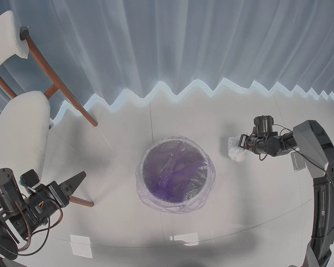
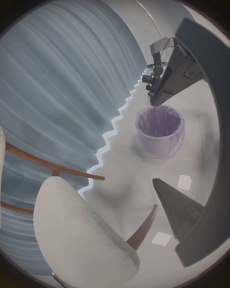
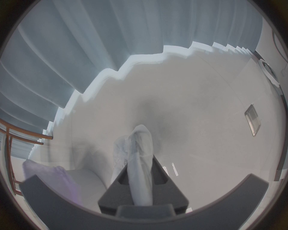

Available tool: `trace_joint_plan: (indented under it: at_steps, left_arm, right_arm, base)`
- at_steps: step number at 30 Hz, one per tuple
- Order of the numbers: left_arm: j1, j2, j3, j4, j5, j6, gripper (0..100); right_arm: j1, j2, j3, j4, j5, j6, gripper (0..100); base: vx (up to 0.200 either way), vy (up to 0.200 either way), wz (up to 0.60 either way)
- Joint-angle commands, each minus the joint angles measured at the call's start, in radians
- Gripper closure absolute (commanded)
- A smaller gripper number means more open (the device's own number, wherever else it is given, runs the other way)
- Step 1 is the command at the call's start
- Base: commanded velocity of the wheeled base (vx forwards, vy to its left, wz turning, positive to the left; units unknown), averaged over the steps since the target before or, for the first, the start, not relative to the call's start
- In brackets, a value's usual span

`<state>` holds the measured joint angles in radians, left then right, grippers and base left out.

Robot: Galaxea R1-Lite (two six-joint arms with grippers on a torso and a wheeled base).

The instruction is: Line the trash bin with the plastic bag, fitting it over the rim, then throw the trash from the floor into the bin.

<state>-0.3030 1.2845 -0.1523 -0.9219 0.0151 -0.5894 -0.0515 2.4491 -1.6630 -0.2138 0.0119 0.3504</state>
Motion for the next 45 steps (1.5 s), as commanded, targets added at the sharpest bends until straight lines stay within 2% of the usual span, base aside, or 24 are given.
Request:
trace_joint_plan:
  at_steps: [1, 7, 12, 18, 23, 27, 30, 33, 34, 37, 42, 44, 45]
  left_arm:
    - [0.008, -0.033, 0.014, -0.002, 0.000, 0.020, 0]
    - [0.031, -0.054, 0.028, 0.000, 0.000, 0.029, 0]
    - [0.047, -0.056, 0.036, -0.002, 0.000, 0.051, 0]
    - [0.058, -0.083, 0.046, 0.000, -0.015, 0.082, 0]
    - [0.087, -0.117, 0.057, -0.002, -0.024, 0.146, 0]
    - [0.137, -0.159, 0.065, -0.002, -0.052, 0.226, 0]
    - [0.240, -0.203, 0.082, -0.002, -0.055, 0.349, 0]
    - [0.305, -0.294, 0.125, 0.000, -0.061, 0.447, 0]
    - [0.305, -0.294, 0.125, 0.000, -0.061, 0.447, 0]
    - [0.303, -0.447, 0.148, 0.026, -0.061, 0.473, 0]
    - [0.311, -0.606, 0.152, 0.202, -0.053, 0.520, 0]
    - [0.311, -0.606, 0.152, 0.202, -0.053, 0.520, 0]
    - [0.311, -0.732, 0.152, 0.345, -0.052, 0.546, 0]
  right_arm:
    - [-0.002, -0.279, 0.241, 0.001, 0.014, 0.004, 100]
    - [0.004, -0.555, 0.532, -0.001, 0.043, 0.002, 100]
    - [0.025, -0.737, 0.709, -0.001, 0.046, 0.001, 100]
    - [0.028, -0.874, 0.913, -0.016, 0.054, -0.025, 100]
    - [0.059, -0.958, 1.077, -0.107, 0.054, -0.047, 100]
    - [0.107, -0.990, 1.143, -0.193, 0.053, -0.056, 100]
    - [0.144, -1.012, 1.172, -0.242, 0.053, -0.079, 100]
    - [0.180, -1.024, 1.200, -0.279, 0.056, -0.099, 100]
    - [0.180, -1.024, 1.200, -0.279, 0.056, -0.099, 100]
    - [0.234, -1.033, 1.217, -0.322, 0.069, -0.102, 100]
    - [0.309, -1.023, 1.203, -0.337, 0.069, -0.107, 100]
    - [0.309, -1.023, 1.203, -0.337, 0.069, -0.107, 100]
    - [0.357, -1.003, 1.192, -0.338, 0.071, -0.117, 100]
  base:
    - [0.000, 0.000, 0.00]
    - [0.000, 0.000, 0.00]
    - [0.000, 0.000, 0.00]
    - [0.000, 0.000, 0.00]
    - [0.000, 0.000, 0.00]
    - [0.000, 0.000, 0.00]
    - [0.000, 0.000, 0.00]
    - [0.000, 0.000, 0.00]
    - [0.000, 0.000, 0.00]
    - [0.000, 0.000, 0.00]
    - [0.000, 0.000, 0.00]
    - [0.000, 0.000, 0.00]
    - [0.000, 0.000, 0.00]
